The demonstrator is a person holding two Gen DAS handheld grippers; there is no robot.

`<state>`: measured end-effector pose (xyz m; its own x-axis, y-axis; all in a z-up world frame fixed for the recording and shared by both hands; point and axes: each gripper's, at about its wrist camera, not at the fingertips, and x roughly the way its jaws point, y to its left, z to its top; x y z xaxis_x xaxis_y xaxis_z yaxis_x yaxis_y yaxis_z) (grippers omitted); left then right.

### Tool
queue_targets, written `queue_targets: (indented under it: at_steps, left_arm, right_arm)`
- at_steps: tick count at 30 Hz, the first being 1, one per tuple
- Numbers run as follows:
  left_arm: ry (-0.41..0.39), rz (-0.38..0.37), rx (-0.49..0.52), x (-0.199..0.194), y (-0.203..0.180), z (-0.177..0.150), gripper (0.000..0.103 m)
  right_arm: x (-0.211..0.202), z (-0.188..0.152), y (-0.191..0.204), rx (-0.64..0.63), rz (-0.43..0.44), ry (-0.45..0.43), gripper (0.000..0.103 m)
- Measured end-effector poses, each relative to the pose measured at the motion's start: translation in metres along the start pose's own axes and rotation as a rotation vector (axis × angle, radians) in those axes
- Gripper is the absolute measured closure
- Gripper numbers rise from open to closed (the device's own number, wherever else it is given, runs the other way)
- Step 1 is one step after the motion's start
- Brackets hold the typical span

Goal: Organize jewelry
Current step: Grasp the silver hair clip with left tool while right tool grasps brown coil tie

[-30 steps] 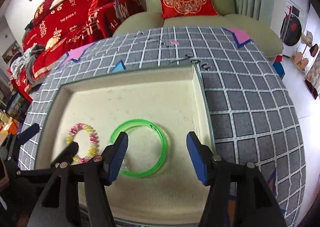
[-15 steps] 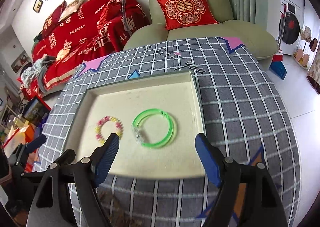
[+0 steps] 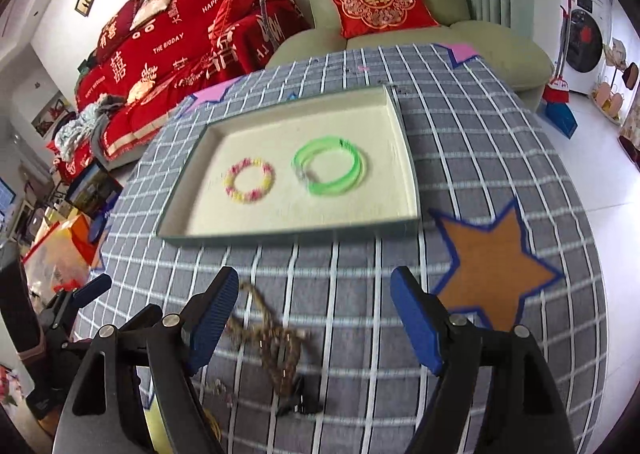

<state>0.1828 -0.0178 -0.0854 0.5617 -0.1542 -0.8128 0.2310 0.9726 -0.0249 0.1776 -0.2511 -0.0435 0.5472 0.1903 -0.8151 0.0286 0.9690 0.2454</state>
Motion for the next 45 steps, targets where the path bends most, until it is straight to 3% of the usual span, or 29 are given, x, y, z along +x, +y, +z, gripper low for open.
queue_targets:
  at_steps: [11,28,33,37,45]
  left_arm:
    - [0.065,0.0,0.013,0.015,-0.01,-0.02,0.0]
    - [0.127,-0.002,0.028,0.044,-0.018,-0.017,0.0]
    - [0.135,0.007,0.036,0.049,-0.022,-0.015,0.0]
    - [0.136,0.012,0.044,0.05,-0.023,-0.013,0.0]
    - [0.124,0.049,0.06,0.049,-0.03,-0.011,0.0]
  right_arm:
    - [0.004,-0.04,-0.003,0.015,-0.001,0.066,0.022]
    - [0.032,-0.049,0.002,0.034,0.033,0.154,0.023]
    - [0.042,-0.05,0.002,0.029,0.04,0.184,0.032]
    - [0.05,-0.051,0.0,0.036,0.049,0.208,0.049]
    - [0.054,-0.051,0.009,-0.028,0.027,0.219,0.062]
